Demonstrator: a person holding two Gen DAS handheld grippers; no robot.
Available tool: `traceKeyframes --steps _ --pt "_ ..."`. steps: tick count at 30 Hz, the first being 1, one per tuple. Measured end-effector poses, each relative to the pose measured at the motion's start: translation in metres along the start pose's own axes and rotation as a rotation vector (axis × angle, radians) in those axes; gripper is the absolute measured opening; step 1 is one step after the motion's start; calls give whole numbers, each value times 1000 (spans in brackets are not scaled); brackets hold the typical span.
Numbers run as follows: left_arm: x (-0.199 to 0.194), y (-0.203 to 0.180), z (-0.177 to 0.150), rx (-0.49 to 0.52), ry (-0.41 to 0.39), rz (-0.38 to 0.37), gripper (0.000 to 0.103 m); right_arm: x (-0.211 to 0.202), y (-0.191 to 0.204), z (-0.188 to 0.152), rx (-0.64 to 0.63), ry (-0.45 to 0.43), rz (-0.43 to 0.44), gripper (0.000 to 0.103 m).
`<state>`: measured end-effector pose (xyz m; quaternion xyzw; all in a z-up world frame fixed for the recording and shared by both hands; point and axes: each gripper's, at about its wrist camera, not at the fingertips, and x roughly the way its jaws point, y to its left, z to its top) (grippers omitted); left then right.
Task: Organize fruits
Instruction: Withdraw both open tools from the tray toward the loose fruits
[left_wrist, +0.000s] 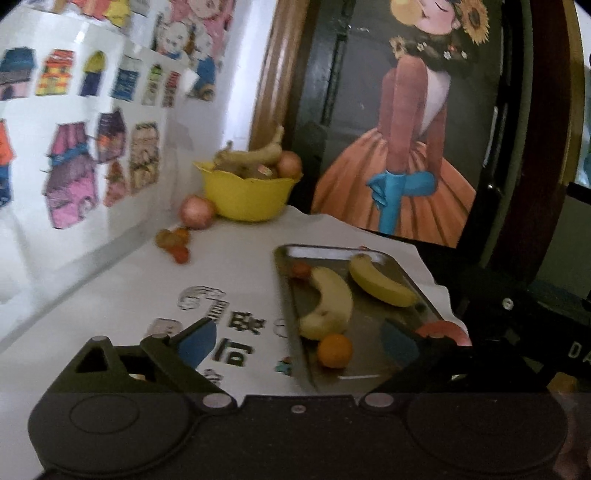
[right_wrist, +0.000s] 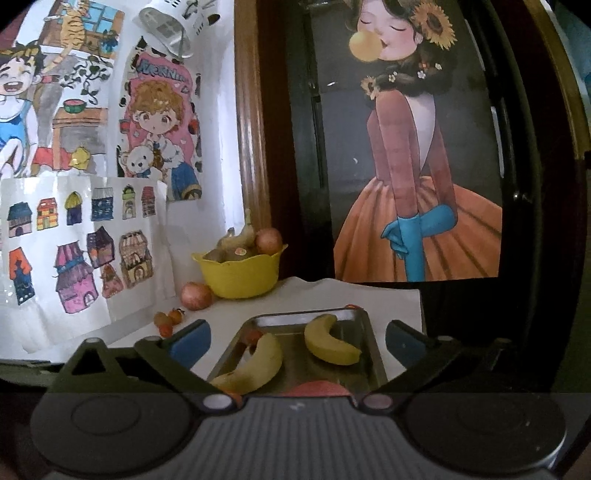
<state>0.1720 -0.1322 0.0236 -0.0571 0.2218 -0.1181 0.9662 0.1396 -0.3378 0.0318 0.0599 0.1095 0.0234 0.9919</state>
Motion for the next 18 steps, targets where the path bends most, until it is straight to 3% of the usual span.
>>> traceKeyframes --steps 18 --pt "-68 77 -17 -97 -49 141 102 -51 33 -19 2 43 25 103"
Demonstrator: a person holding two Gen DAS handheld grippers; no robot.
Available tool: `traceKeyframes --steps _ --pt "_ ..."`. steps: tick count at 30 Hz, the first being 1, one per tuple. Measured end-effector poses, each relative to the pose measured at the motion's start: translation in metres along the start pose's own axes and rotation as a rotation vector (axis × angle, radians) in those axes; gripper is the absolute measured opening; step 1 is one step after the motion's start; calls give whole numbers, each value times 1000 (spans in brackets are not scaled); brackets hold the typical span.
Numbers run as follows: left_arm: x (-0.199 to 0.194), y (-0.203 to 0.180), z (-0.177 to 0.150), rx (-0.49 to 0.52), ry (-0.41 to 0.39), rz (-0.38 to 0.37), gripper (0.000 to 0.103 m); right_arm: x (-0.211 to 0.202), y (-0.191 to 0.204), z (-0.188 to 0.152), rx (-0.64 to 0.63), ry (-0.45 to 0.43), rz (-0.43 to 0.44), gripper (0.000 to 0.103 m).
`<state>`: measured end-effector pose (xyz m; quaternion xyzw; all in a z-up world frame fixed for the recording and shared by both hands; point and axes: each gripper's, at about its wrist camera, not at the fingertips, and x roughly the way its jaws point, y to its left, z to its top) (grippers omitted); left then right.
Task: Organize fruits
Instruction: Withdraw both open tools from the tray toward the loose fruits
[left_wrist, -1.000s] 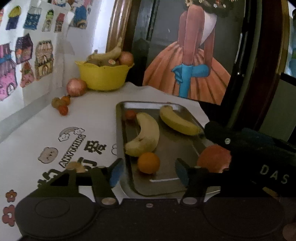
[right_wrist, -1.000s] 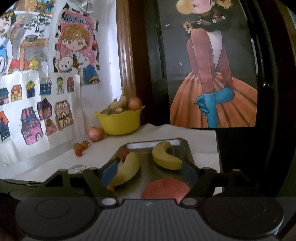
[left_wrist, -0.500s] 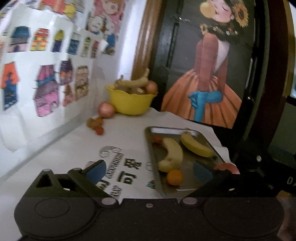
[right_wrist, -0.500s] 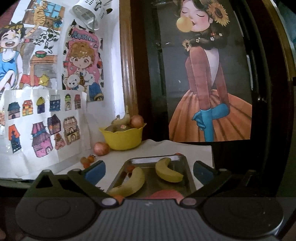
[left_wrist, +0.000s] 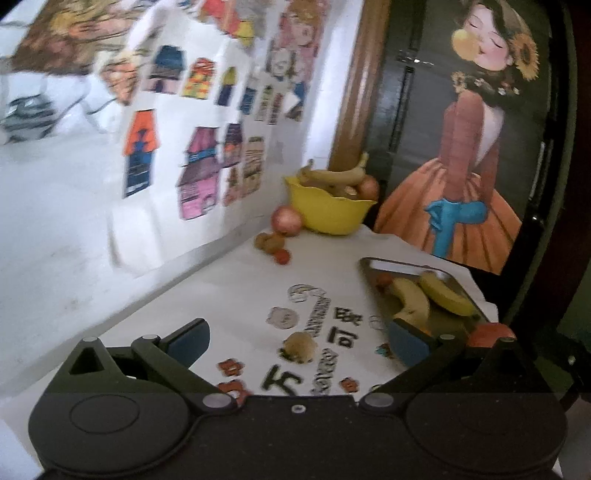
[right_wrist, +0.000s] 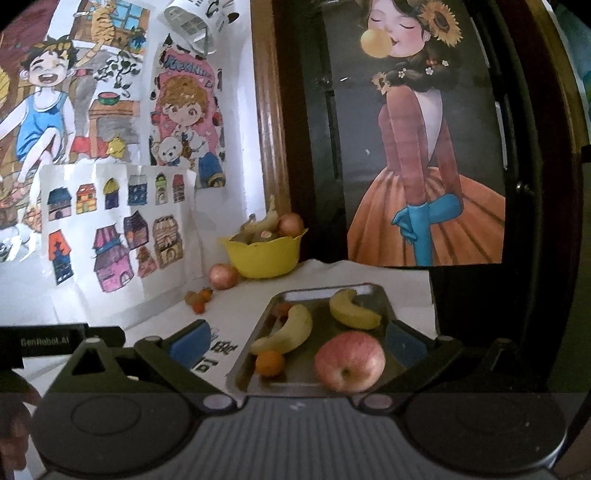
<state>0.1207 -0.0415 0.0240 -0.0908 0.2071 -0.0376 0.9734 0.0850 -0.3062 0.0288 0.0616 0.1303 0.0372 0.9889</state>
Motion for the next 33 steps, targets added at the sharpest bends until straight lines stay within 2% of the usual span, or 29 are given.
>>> traceKeyframes --steps 19,33 --pt "-26 75 -16 -100 8 108 102 -2 62 -26 -40 134 78 103" --pt "-25 95 -13 -114 2 127 102 15 97 -21 -115 155 122 103"
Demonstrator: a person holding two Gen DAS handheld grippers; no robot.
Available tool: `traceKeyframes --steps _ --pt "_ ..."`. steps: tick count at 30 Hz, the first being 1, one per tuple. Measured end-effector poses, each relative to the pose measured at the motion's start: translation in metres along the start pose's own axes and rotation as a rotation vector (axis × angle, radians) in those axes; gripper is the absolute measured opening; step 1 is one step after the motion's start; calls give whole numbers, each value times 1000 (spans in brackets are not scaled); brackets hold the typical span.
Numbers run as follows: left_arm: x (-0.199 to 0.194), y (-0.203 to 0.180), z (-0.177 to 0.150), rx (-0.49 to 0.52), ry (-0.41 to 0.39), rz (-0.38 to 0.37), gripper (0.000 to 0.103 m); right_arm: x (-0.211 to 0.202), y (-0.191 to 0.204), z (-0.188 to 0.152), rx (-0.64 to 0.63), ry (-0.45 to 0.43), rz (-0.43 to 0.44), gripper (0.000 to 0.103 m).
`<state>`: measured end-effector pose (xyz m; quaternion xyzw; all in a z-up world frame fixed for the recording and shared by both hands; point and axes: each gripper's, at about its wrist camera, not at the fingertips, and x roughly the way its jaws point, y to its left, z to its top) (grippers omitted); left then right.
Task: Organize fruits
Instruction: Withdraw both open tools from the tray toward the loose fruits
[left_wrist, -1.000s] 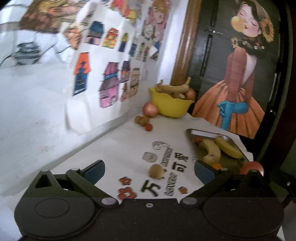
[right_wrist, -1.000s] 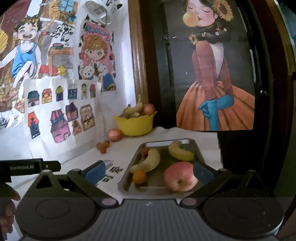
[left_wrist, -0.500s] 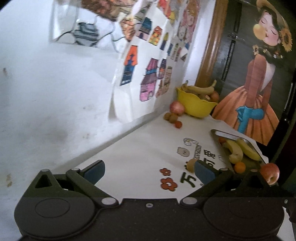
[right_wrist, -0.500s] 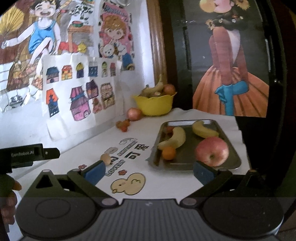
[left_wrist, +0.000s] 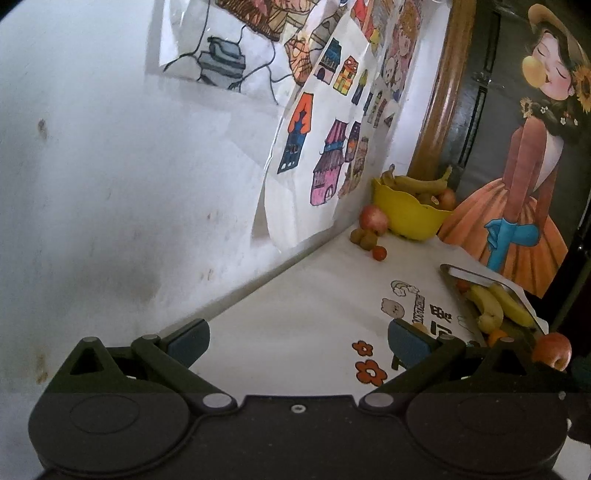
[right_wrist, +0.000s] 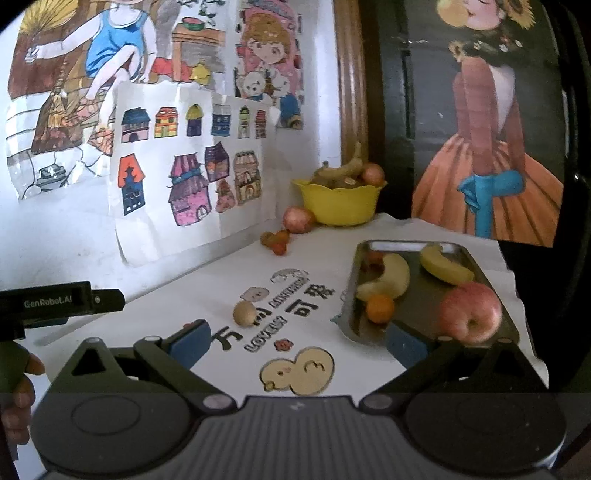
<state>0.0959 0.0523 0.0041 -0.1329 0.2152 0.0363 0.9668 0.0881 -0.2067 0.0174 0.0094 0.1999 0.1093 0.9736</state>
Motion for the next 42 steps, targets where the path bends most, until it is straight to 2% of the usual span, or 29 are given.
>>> traceKeyframes --steps 11,22,28,31,36,42 --pt "12 -17 19 48 -33 -7 102 28 12 34 -76 -45 25 103" --pt "22 -40 44 132 -48 -17 102 27 4 55 -53 -86 38 103" --pt "31 -51 53 183 -63 -73 102 28 -17 73 -59 -106 125 103" --pt "37 -56 57 188 -59 -86 102 28 -28 80 -63 -96 146 103" --pt "48 -65 62 210 -60 -95 102 32 -43 90 -70 -70 122 103" --pt "77 -75 63 235 -43 -66 102 65 -57 101 -44 -22 126 103"
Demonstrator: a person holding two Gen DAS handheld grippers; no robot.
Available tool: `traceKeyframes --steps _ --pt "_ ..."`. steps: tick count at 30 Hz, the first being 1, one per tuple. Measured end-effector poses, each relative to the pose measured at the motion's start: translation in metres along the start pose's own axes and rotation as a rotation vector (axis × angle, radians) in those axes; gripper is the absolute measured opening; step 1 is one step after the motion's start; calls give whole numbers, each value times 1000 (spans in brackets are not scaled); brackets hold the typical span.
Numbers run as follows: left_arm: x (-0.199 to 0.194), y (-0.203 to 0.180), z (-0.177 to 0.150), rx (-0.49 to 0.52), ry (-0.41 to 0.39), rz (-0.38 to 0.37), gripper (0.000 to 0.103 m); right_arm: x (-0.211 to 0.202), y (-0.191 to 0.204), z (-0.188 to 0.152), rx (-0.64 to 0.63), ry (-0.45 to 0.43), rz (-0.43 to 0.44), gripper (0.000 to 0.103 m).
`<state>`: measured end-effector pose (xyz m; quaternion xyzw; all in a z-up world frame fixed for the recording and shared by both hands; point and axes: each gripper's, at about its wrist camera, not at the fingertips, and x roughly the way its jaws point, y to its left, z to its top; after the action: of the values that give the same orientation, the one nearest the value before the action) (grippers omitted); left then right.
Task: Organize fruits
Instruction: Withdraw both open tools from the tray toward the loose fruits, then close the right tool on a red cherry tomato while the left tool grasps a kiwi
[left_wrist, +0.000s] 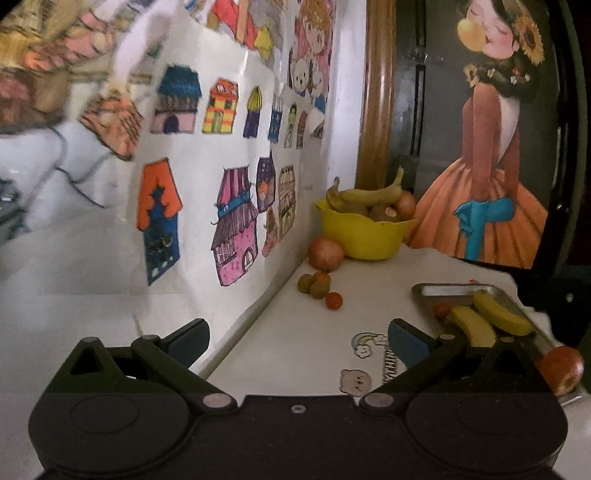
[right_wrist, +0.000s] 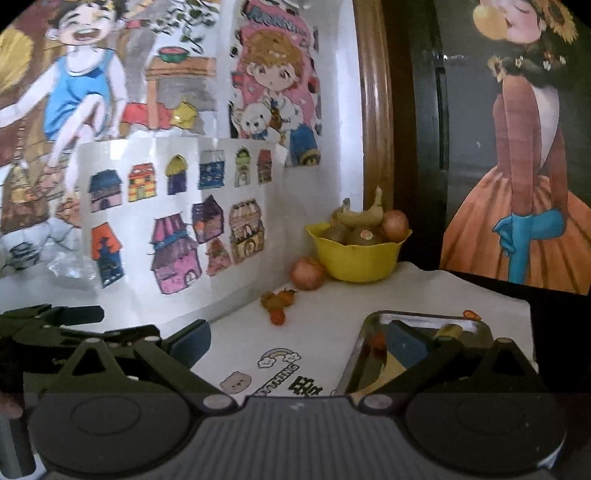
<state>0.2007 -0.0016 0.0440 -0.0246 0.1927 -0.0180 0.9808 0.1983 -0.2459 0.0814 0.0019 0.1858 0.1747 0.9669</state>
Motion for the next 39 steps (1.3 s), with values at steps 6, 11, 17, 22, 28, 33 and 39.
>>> traceKeyframes --steps 6,11,17,22,28,33,39 --pt "60 -3 6 6 43 46 102 55 -24 -9 -62 12 18 103" --pt "98 -11 23 -31 121 18 102 89 -38 -9 -209 48 51 103" --pt "140 -26 64 -95 294 -35 102 118 -45 5 -189 218 91 103" --pt "189 -37 84 -148 419 -4 102 138 -35 9 -239 307 63 103" --pt "242 -44 93 -105 487 22 98 167 -20 0 -251 354 33 99" --pt "265 -45 95 -54 509 -4 97 194 -11 1 -192 356 26 95" --pt "286 -43 95 -49 556 -26 84 230 -5 3 -138 394 35 85"
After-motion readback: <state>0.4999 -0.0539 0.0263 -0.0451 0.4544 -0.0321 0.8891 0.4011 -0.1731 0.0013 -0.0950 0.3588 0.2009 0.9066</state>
